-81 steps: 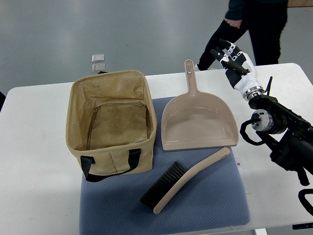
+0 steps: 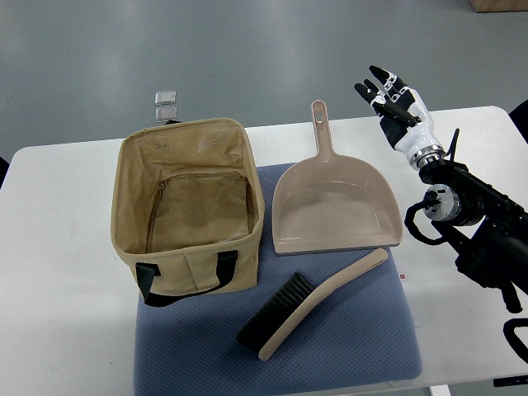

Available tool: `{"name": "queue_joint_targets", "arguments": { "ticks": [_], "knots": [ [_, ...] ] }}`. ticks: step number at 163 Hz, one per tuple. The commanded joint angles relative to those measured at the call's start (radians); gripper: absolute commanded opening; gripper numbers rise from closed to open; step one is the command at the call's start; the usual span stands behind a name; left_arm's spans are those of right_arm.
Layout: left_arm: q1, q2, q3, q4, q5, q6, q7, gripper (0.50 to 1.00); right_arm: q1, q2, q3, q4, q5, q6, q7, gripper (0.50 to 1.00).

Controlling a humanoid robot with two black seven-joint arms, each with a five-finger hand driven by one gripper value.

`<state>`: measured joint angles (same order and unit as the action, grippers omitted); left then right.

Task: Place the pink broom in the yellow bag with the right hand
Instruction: 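Raise the right hand and open its fingers above the table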

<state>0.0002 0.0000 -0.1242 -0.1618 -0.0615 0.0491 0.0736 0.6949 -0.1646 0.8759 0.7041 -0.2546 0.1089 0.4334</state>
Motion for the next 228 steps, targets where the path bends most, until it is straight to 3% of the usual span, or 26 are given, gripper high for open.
{"name": "queue_joint_targets", "arguments": {
  "ticks": [1,84,168,228],
  "knots": [
    [0.000,0.000,-0.002,-0.002,0.000,0.000,0.000,1.000,0.000,-0.003,0.000,-0.001,0.000,0.000,-0.001,0.930],
    [0.000,0.000,-0.002,-0.002,0.000,0.000,0.000,1.000,0.011,-0.015,-0.003,-0.001,-0.003,-0.002,-0.005,0.930],
    [0.000,0.000,-0.002,-0.001,0.000,0.000,0.000,1.000,0.069,-0.075,-0.034,0.005,-0.021,-0.069,-0.015,0.930],
    [0.000,0.000,-0.002,-0.001,0.000,0.000,0.000,1.000,0.202,-0.213,-0.367,0.051,-0.127,-0.075,-0.005,0.930]
  ]
}}
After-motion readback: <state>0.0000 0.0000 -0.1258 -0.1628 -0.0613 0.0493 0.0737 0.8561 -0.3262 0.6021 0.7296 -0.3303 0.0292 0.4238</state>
